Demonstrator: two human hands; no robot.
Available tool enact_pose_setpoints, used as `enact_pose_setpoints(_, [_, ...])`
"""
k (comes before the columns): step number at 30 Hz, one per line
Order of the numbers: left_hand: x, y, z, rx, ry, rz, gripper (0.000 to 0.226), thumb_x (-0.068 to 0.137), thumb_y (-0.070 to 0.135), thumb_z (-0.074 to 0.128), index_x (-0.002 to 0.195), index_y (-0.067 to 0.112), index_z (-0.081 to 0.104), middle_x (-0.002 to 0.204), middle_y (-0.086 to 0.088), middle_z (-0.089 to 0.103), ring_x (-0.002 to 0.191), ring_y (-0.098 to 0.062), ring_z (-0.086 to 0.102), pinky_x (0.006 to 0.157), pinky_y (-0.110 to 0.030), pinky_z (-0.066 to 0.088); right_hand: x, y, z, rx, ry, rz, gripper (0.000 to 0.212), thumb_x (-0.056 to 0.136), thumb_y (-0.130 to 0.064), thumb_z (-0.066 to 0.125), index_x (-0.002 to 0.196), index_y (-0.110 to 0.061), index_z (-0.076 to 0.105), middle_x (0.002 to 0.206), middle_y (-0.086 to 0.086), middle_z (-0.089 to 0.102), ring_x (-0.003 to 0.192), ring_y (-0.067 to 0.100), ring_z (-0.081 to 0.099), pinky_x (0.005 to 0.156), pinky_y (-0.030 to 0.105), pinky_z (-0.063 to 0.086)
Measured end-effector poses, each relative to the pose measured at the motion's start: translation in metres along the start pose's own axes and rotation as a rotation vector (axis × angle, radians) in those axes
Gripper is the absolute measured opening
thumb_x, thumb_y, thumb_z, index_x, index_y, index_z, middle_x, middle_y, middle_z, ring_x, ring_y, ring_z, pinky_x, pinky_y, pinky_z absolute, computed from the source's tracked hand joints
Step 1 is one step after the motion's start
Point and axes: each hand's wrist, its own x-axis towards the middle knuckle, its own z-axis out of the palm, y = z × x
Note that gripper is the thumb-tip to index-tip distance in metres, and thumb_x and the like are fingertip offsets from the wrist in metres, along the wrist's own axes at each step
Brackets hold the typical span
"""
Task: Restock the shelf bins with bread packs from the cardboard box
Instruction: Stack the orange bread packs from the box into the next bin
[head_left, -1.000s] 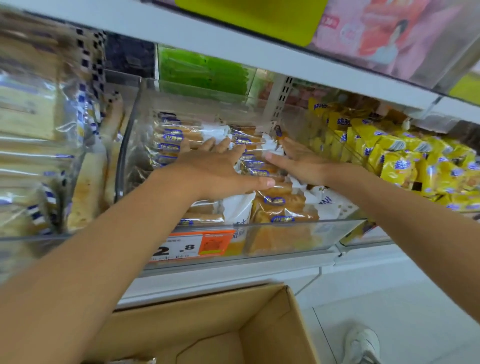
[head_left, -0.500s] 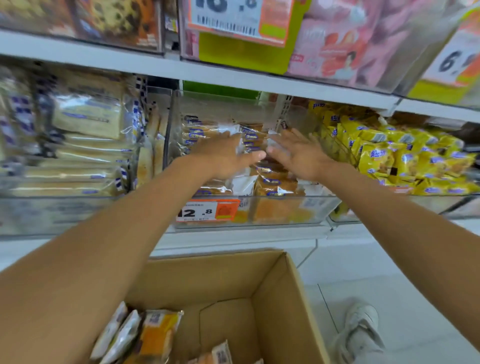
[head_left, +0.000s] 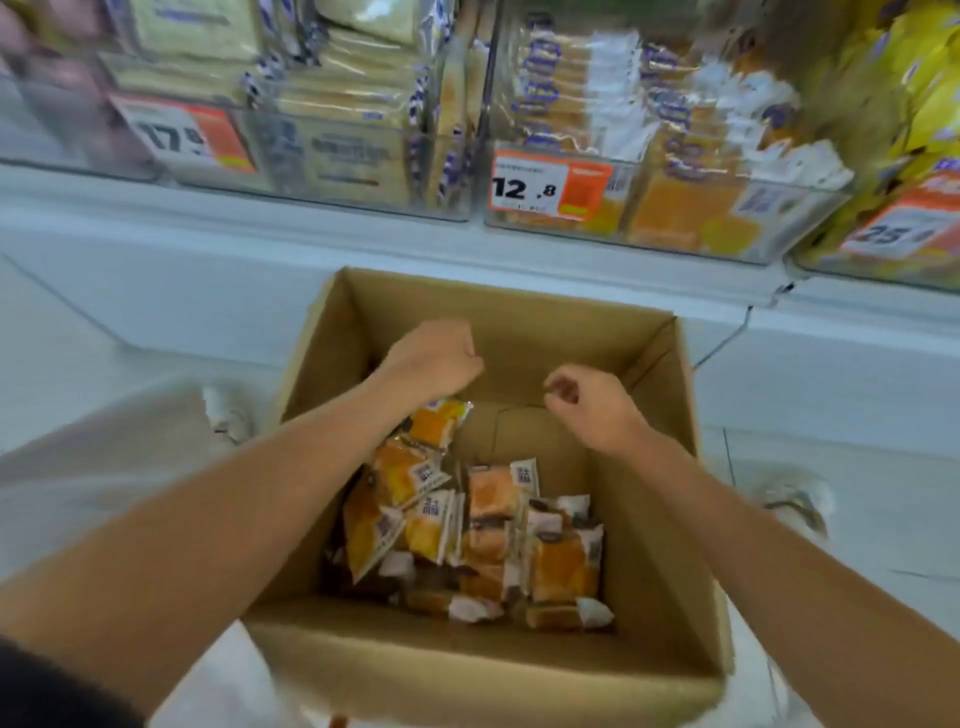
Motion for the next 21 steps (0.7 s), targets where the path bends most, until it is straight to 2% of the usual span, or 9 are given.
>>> enact_pose_setpoints(3, [0.008,-0.052,0.036,-0.084,-0.051,-0.127,0.024,0.091,0.023,0.055,0.092,0.006,0.073,0.092,-0.008,0.073,0.088,-0.021,0.067,0.097,-0.043,0.050,0.004,0.048,0.061,0.097,-0.197,0.280,0.024,0.096,-0.018,0.056,0.118,-0.012,0.062,0.109,-0.001,0.060,0.100,0.011,0.055,0.084,0.024,0.043])
enact_pose_setpoints(4, [0.011,-0.066,0.046,-0.107,-0.062,-0.160,0.022,0.092,0.022,0.055,0.094,0.009,0.072,0.092,-0.005,0.072,0.087,-0.018,0.065,0.097,-0.041,0.050,0.008,0.063,0.079,0.128,-0.231,0.364,0.026,0.096,-0.016,0.056,0.121,-0.009,0.061,0.113,0.001,0.060,0.106,0.015,0.055,0.088,0.026,0.043])
enact_pose_setpoints(6, [0.014,-0.089,0.065,-0.170,-0.075,-0.211,0.015,0.094,0.020,0.056,0.099,0.015,0.069,0.094,0.001,0.068,0.087,-0.015,0.062,0.081,-0.035,0.053,0.020,0.087,0.109,0.183,-0.263,0.500,0.035,0.096,-0.013,0.056,0.129,-0.005,0.055,0.127,0.011,0.060,0.118,0.025,0.055,0.096,0.031,0.043])
enact_pose_setpoints(9, [0.015,-0.115,0.091,-0.325,-0.094,-0.273,0.008,0.094,0.012,0.058,0.096,0.010,0.065,0.084,0.002,0.060,0.075,-0.012,0.054,0.058,-0.019,0.040,0.043,0.104,0.141,0.350,-0.258,0.661,0.060,0.094,-0.012,0.061,0.145,-0.002,0.033,0.142,0.014,0.047,0.130,0.030,0.046,0.100,0.032,0.039])
enact_pose_setpoints(12, [0.015,-0.128,0.109,-0.444,-0.110,-0.338,0.005,0.094,0.012,0.059,0.095,0.011,0.064,0.080,0.001,0.057,0.067,-0.014,0.053,0.054,-0.022,0.039,0.065,0.116,0.170,0.375,-0.292,0.736,0.075,0.079,-0.018,0.078,0.141,-0.005,0.038,0.136,0.012,0.051,0.119,0.031,0.052,0.086,0.036,0.048])
enact_pose_setpoints(14, [0.016,-0.134,0.118,-0.487,-0.129,-0.367,0.004,0.093,0.014,0.062,0.091,0.015,0.065,0.082,-0.004,0.062,0.070,-0.017,0.058,0.063,-0.030,0.046,0.069,0.123,0.184,0.316,-0.350,0.770,0.062,0.076,-0.020,0.081,0.128,-0.003,0.052,0.122,0.014,0.061,0.103,0.030,0.061,0.079,0.039,0.054])
enact_pose_setpoints(17, [0.018,-0.137,0.130,-0.546,-0.145,-0.399,0.008,0.092,0.012,0.062,0.089,0.019,0.065,0.092,-0.013,0.067,0.082,-0.028,0.064,0.072,-0.037,0.051,0.070,0.122,0.184,0.291,-0.332,0.615,0.031,0.081,-0.011,0.076,0.109,-0.008,0.062,0.102,0.006,0.062,0.094,0.026,0.062,0.078,0.036,0.053])
enact_pose_setpoints(19, [0.020,-0.133,0.136,-0.604,-0.126,-0.421,0.009,0.092,0.011,0.063,0.099,0.016,0.065,0.099,-0.010,0.066,0.097,-0.030,0.064,0.081,-0.039,0.053,0.067,0.115,0.168,0.389,-0.285,0.522,0.019,0.082,-0.006,0.074,0.093,-0.015,0.060,0.092,0.004,0.060,0.086,0.021,0.057,0.072,0.029,0.045])
enact_pose_setpoints(21, [0.021,-0.126,0.140,-0.679,-0.088,-0.430,0.028,0.089,0.015,0.068,0.116,0.013,0.060,0.109,-0.005,0.064,0.108,-0.026,0.061,0.089,-0.036,0.051,0.061,0.102,0.147,0.477,-0.230,0.447,0.019,0.084,-0.009,0.073,0.089,-0.018,0.058,0.087,0.004,0.060,0.077,0.017,0.055,0.070,0.029,0.043])
